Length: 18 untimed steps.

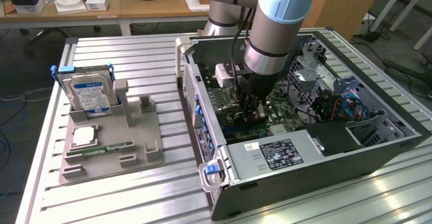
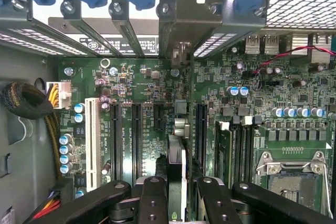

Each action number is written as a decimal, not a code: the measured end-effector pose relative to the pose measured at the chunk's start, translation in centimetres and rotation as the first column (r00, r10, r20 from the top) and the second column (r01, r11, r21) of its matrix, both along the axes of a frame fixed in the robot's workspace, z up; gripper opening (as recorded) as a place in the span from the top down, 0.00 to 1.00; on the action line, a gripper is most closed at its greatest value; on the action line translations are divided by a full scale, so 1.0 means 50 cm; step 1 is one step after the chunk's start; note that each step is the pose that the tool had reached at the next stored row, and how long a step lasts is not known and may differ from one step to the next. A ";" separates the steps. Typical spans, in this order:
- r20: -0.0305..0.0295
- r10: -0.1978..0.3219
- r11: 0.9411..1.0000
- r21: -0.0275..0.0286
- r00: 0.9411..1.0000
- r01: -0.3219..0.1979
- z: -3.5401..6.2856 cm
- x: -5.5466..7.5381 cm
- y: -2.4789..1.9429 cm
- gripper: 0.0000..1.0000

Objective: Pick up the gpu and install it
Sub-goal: 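Insert the gpu into the slot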

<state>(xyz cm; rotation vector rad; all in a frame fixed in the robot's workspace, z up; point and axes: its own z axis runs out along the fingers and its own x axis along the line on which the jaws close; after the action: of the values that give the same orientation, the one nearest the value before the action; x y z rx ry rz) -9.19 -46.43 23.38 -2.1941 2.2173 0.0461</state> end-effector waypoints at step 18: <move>0.000 0.000 1.000 0.000 1.000 0.000 -0.005 0.000 0.0000 0.73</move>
<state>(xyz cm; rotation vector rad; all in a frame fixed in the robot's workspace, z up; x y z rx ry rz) -9.19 -46.43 23.14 -2.1938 2.2170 0.0461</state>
